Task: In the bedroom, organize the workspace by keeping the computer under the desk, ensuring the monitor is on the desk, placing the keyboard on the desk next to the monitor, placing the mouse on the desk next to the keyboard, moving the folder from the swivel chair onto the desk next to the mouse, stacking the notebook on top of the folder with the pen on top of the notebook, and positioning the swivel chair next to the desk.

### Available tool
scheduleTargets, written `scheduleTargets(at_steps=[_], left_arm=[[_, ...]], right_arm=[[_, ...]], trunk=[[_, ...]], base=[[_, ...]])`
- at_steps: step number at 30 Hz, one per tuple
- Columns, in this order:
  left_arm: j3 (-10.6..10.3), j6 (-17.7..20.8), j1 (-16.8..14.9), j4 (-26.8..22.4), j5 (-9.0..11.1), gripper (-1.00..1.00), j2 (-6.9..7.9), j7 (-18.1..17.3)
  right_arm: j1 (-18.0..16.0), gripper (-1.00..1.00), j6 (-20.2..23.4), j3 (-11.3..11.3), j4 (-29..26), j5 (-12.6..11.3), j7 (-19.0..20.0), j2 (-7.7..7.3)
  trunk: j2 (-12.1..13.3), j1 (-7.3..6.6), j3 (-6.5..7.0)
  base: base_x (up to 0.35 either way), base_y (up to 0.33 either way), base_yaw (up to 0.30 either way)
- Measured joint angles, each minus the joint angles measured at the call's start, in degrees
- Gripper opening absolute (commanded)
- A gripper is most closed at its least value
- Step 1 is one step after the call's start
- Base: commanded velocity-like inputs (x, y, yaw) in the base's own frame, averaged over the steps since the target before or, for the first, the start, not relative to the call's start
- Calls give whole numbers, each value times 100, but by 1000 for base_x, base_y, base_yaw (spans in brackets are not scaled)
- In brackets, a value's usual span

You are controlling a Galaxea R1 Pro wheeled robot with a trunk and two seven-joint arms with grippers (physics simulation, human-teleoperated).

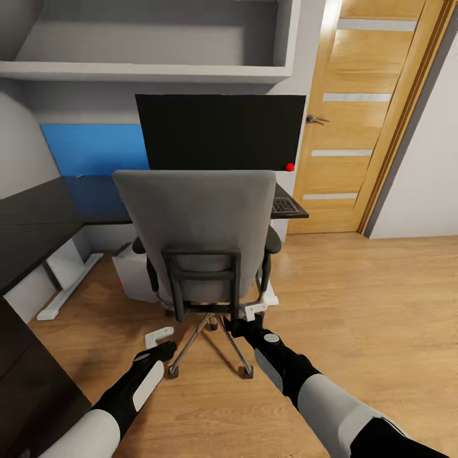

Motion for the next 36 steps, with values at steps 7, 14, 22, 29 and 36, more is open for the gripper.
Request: scheduleTargets(at_steps=[7,14,22,29,36], left_arm=[[0,0,1,0,-1,100,0,0],[0,0,3,0,-2,100,0,0],[-1,-3,0,1,-1,100,0,-1],[-3,-1,0,2,5,100,0,-1],[0,-7,0,338,6,100,-3,4]], right_arm=[[-1,100,0,0,0,0,0,-1],[-1,100,0,0,0,0,0,-1],[-2,100,0,-1,0,0,0,-1],[-1,100,7,-6,14,0,-7,-11],[-3,100,26,-9,36,-6,-9,-134]], trunk=[[0,0,0],[0,0,0],[0,0,0],[0,-1,0],[0,-3,0]], base=[[-335,0,0],[-337,-5,0],[-337,-73,0],[-293,-83,0],[-53,-14,0]])
